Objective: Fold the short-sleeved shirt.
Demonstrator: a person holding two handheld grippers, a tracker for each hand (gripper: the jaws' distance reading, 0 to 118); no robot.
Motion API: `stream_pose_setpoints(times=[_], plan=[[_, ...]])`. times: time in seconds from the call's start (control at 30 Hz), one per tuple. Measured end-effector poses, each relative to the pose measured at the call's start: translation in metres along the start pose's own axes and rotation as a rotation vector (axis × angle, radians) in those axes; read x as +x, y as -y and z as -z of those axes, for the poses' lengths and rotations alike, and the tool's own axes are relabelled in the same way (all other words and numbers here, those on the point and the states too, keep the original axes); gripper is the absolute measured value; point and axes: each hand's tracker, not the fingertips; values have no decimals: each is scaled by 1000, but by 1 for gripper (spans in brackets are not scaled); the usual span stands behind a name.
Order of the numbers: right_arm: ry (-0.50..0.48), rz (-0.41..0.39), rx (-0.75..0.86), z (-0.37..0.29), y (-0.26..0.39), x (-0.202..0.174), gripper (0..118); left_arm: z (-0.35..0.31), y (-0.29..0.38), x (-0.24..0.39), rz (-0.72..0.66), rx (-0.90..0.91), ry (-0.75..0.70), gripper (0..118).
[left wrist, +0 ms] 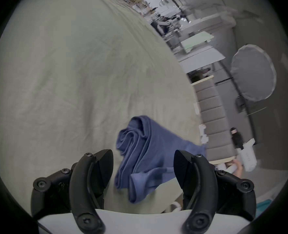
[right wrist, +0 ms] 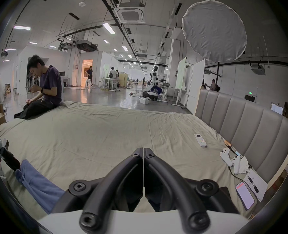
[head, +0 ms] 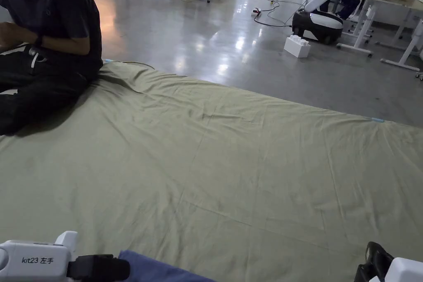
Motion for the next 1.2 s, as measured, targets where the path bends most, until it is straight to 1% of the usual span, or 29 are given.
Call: stream_pose_setpoints(times=[0.07,0.1,0.17,0.2,0.27,0.33,0.37,0.4,0.5,0.53,0.8,0.93,1.03,1.1,1.13,1.2], plan=[[7,-7,-7,-1,1,0,1,5,0,-7,-103,-8,68,75],[8,-6,-13,-1,2,0,1,10,1,-10,-134,-16,107,74],[13,-3,-21,-2,3,0,1,19,3,-15,-122,-31,127,72],[15,-4,-25,-2,3,0,1,23,3,-15,-113,-28,124,68],[20,-3,-30,-2,4,0,1,30,2,-13,-106,-36,110,46],[23,0,-41,-1,5,-1,1,38,5,-11,-74,-67,59,38],[23,3,-42,-1,5,-1,1,40,6,-10,-68,-64,63,34],[22,9,-47,-1,5,-1,1,40,5,-10,-70,-59,69,28],[20,6,-51,0,6,-2,1,35,15,12,-67,-59,35,20],[20,3,-49,0,5,-2,1,32,16,17,-42,-54,29,17],[16,-8,-33,3,1,1,1,-1,17,58,3,-18,20,14],[5,-5,-27,5,0,2,1,-26,7,73,7,20,-34,14],[-8,-5,-22,8,0,2,1,-54,-3,77,13,53,-110,14],[-19,-6,-19,10,0,0,1,-76,-3,84,41,87,-168,14],[-25,-7,-16,11,0,-1,1,-85,-8,84,44,89,-205,14],[-37,-4,-12,14,1,-3,1,-104,-8,94,103,114,-321,14]])
